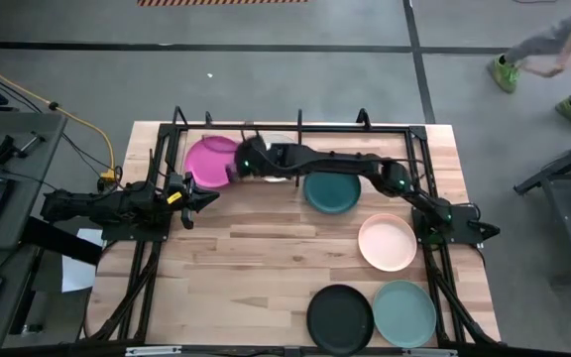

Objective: Place and stack plates onto a shelf
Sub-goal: Stack the dark green plate on top of the pink plate on the shelf

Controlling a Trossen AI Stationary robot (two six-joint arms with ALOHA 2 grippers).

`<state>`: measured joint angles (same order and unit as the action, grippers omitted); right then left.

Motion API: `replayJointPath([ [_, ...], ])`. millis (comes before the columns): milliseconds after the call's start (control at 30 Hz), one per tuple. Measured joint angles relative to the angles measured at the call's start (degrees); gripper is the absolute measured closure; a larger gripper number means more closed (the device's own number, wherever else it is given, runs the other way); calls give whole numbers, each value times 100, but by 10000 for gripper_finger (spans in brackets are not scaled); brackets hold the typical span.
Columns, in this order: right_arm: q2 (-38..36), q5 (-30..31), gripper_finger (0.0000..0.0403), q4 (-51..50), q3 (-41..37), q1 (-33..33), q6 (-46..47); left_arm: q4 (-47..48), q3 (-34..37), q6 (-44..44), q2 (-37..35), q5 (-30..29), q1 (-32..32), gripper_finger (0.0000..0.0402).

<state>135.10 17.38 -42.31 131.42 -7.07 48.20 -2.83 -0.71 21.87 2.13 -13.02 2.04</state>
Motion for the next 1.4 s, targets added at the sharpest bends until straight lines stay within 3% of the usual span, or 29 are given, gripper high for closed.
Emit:
replayJointPath([
  [67, -294, -179, 242, -569, -106, 316, -310, 0, -2, 0, 2, -2, -2, 401],
  [233, -846, 202, 242, -1718, -662, 1237, -163, 35, -1, 2, 11, 0, 0, 401],
  [367, -1375, 190, 242, -2703, -1798, 1801, 799, 33, -2, 2, 11, 0, -2, 401],
  [433, -1771, 149, 242, -2646, -2621, 2005, 1220, 29, -2, 2, 11, 0, 0, 401],
  [567, -2883, 145, 242, -1736, -4334, 2299, 1786, -13, -2, 3, 11, 0, -2, 401],
  [800, -5227, 366, 242, 72, -7227, 2570, 1751, -477, -2, 624, 11, -11, -1, 401],
  [967, -6791, 502, 242, 1684, -8705, 2541, 1508, -1552, 0, 1373, 64, -655, -4, 401],
  [1067, -7446, 559, 242, 2704, -9335, 2385, 1338, -2035, -170, 1062, 349, -543, 28, 401],
  [1200, -7947, 1002, 242, 3823, -9808, 2160, 1278, -1698, -895, 333, 1115, -508, 68, 401],
  [1300, -8059, 1156, 242, 4254, -9839, 1939, 1093, -1164, -1557, -288, 1763, -402, 68, 401],
  [1400, -8026, 1084, 242, 4073, -9548, 1679, 797, -681, -2159, -725, 2272, -387, 68, 401],
])
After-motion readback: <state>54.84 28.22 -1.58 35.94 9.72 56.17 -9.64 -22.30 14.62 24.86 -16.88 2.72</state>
